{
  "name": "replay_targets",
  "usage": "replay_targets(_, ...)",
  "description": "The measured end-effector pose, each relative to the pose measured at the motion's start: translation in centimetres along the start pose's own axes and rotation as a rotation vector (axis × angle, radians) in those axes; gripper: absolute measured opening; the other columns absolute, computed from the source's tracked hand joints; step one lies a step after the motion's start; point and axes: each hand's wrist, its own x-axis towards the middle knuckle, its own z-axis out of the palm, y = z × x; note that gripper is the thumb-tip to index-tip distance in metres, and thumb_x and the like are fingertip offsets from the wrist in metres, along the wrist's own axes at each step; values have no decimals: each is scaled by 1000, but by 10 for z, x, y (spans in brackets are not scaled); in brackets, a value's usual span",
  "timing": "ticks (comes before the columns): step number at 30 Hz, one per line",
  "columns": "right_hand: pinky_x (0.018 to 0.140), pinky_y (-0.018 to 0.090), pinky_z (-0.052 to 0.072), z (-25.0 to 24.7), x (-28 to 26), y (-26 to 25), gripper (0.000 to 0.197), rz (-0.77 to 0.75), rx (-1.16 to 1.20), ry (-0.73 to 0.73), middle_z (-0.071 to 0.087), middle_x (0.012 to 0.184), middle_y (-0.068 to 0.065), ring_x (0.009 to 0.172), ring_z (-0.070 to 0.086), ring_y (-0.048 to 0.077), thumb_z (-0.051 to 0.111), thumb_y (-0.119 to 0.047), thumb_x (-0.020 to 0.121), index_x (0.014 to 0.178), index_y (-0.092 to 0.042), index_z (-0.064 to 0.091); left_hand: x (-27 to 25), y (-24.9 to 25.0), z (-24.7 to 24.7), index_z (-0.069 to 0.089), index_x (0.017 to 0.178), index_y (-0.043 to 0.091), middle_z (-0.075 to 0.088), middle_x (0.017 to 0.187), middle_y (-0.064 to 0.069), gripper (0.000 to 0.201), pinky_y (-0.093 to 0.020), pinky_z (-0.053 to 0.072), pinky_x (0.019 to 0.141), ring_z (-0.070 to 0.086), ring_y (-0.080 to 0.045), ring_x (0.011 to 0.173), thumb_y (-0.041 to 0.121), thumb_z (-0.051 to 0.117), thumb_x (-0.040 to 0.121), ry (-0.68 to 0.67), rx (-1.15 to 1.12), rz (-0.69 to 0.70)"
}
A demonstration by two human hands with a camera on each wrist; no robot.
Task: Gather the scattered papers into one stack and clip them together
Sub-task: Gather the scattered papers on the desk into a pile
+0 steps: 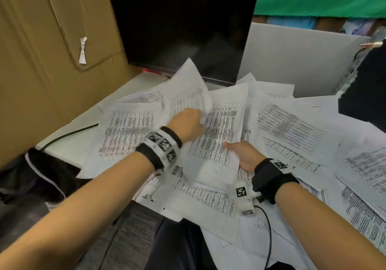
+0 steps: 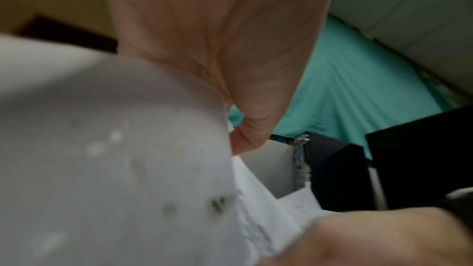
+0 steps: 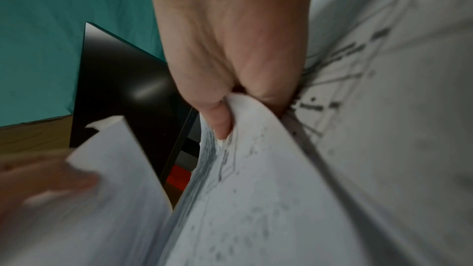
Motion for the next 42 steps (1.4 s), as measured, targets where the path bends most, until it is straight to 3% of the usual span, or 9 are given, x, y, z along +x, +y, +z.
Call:
replay_targets(4, 102, 42, 50, 30, -68, -40, 65, -74, 72, -35, 67, 125, 14, 115, 66, 25, 61, -53, 90, 135, -8, 51, 8, 35, 43, 43, 69, 11, 42, 65, 1, 28, -22, 33, 47, 40, -12, 52, 21, 49, 94, -225, -129, 43)
replay_targets(9, 114, 50, 36, 37, -87, -47, 82, -156, 154, -143, 49, 145, 14, 135, 48, 25, 55, -66, 88, 152, -19, 33, 7, 43, 46, 55, 90, 8, 55, 87, -4, 25, -32, 58, 64, 61, -14, 75, 33, 57, 92, -405, -672, -123)
replay_targets(13, 100, 48, 49, 32, -72, -38, 39, -120, 63, -36, 64, 125, 22, 112, 64, 35, 61, -5, 94, 131, 4, 55, 10, -39, -2, 56, 112, 10, 55, 106, -1, 27, -32, 46, 85, 54, -16, 96, 28, 57, 93, -45, -774, -316)
replay_targets(16, 100, 50, 49, 30, -63, -36, 44, -75, 29, 15, 62, 127, 24, 114, 62, 37, 63, -9, 94, 133, 7, 50, -1, -146, -24, 56, 118, -6, 60, 117, -22, 44, -39, 47, 92, 58, -34, 108, 28, 55, 89, 298, -368, -747)
replay_targets(20, 101, 52, 49, 25, -43, -30, 79, -52, -73, 56, 59, 132, 20, 115, 61, 39, 75, -42, 78, 138, 2, 46, -29, -204, -26, 46, 130, -7, 56, 124, -23, 69, -44, 48, 95, 55, -38, 112, 46, 56, 87, 149, -176, -1065)
replay_targets(29, 98, 48, 51, 27, -56, -35, 37, -36, 32, 17, 65, 121, 21, 110, 65, 36, 63, -8, 93, 127, 5, 55, -43, -161, -54, 56, 104, -4, 60, 106, -25, 18, -40, 41, 76, 52, -34, 92, 9, 52, 93, 536, -183, -603)
replay_targets(35, 106, 53, 45, 6, 11, 4, 99, -55, -85, 49, 49, 145, 14, 126, 53, 34, 71, -54, 69, 147, -5, 36, -53, -90, -127, 55, 95, 15, 60, 96, -5, 9, -33, 44, 75, 54, -21, 88, 21, 59, 90, 901, -279, -90)
replay_targets(38, 109, 55, 41, 5, 1, -1, 113, -33, -55, 50, 42, 150, 17, 132, 48, 33, 75, -62, 57, 146, -4, 36, -32, -83, -112, 62, 105, 8, 67, 105, -8, 23, -38, 53, 82, 63, -23, 92, 22, 64, 87, 770, -469, -102)
replay_targets(42, 95, 47, 51, 26, -50, -32, 52, -50, -59, 70, 61, 116, 25, 102, 63, 35, 66, -21, 89, 125, 12, 52, 3, -61, -45, 59, 117, 6, 65, 110, -10, 27, -22, 48, 63, 61, -18, 79, 15, 61, 92, 314, -578, -205)
